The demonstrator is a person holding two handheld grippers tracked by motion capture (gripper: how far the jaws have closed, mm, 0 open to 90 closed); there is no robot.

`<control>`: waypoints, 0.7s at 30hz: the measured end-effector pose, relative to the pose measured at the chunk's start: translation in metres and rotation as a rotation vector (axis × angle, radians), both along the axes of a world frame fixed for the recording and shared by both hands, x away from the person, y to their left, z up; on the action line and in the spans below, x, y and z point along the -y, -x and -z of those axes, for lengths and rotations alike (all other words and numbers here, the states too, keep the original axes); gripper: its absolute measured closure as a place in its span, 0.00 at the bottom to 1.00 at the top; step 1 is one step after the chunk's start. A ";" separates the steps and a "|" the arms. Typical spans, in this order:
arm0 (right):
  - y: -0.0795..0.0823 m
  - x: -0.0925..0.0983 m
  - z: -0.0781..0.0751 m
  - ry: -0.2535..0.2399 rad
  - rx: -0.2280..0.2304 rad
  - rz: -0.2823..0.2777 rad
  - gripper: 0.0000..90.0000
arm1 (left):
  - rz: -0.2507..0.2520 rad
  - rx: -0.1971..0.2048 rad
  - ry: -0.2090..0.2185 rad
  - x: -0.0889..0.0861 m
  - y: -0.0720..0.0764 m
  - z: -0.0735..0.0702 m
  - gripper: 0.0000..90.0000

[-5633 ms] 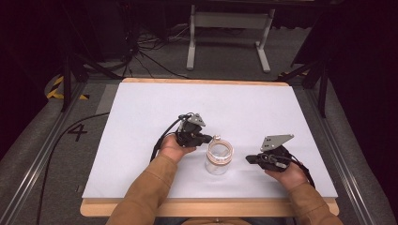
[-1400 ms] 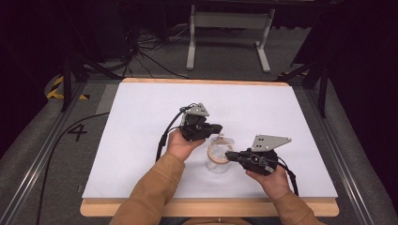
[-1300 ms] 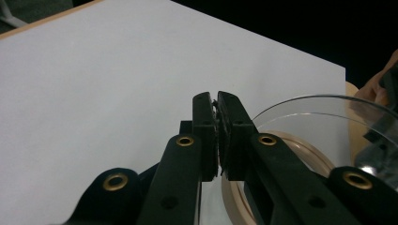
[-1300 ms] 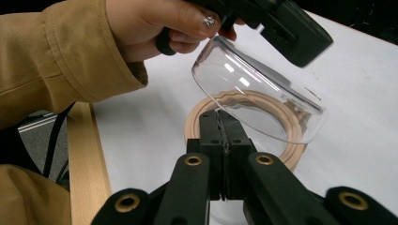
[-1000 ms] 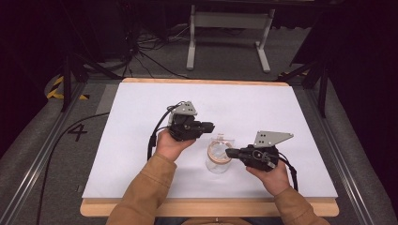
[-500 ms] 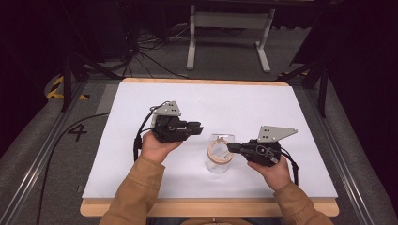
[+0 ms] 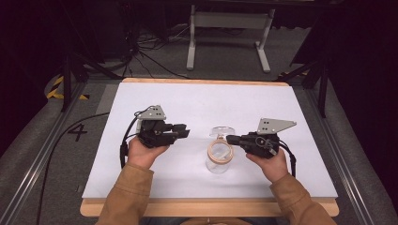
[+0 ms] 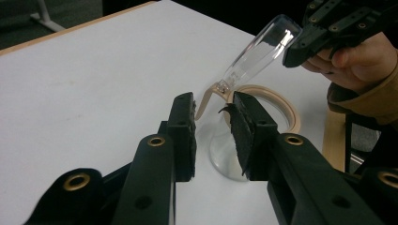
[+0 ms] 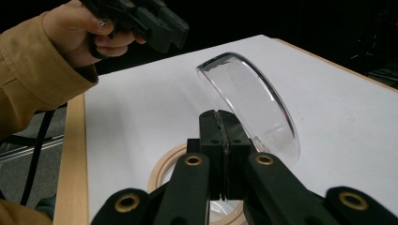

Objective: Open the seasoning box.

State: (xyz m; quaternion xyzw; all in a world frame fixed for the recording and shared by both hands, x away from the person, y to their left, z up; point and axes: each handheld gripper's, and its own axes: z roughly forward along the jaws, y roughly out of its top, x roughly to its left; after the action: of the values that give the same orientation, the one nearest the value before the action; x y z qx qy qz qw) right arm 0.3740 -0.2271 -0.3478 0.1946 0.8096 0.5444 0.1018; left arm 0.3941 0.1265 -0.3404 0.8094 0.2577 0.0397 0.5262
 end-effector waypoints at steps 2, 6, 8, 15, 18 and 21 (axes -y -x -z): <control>-0.001 0.000 0.000 -0.002 -0.001 0.003 1.00 | -0.002 0.000 0.002 -0.002 0.001 0.001 0.78; -0.009 0.000 -0.002 -0.017 -0.002 0.005 1.00 | -0.026 -0.012 -0.009 -0.010 0.005 0.005 0.77; -0.013 -0.001 -0.001 -0.022 -0.005 0.006 0.99 | -0.040 -0.016 -0.008 -0.015 0.007 0.007 0.76; -0.027 -0.002 0.009 0.006 -0.012 0.057 0.99 | -0.077 -0.035 0.001 -0.027 0.011 0.011 0.72; -0.033 -0.001 0.014 0.009 -0.035 0.075 0.99 | -0.088 -0.038 0.001 -0.031 0.012 0.012 0.71; -0.034 -0.001 0.014 0.013 -0.033 0.080 0.99 | -0.091 -0.043 -0.008 -0.033 0.012 0.012 0.71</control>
State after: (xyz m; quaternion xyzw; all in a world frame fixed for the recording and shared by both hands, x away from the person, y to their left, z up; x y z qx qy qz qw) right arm 0.4076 -0.2258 -0.3621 0.2348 0.8062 0.5315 0.1115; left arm 0.3822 0.1590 -0.3527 0.7995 0.3054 0.0470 0.5151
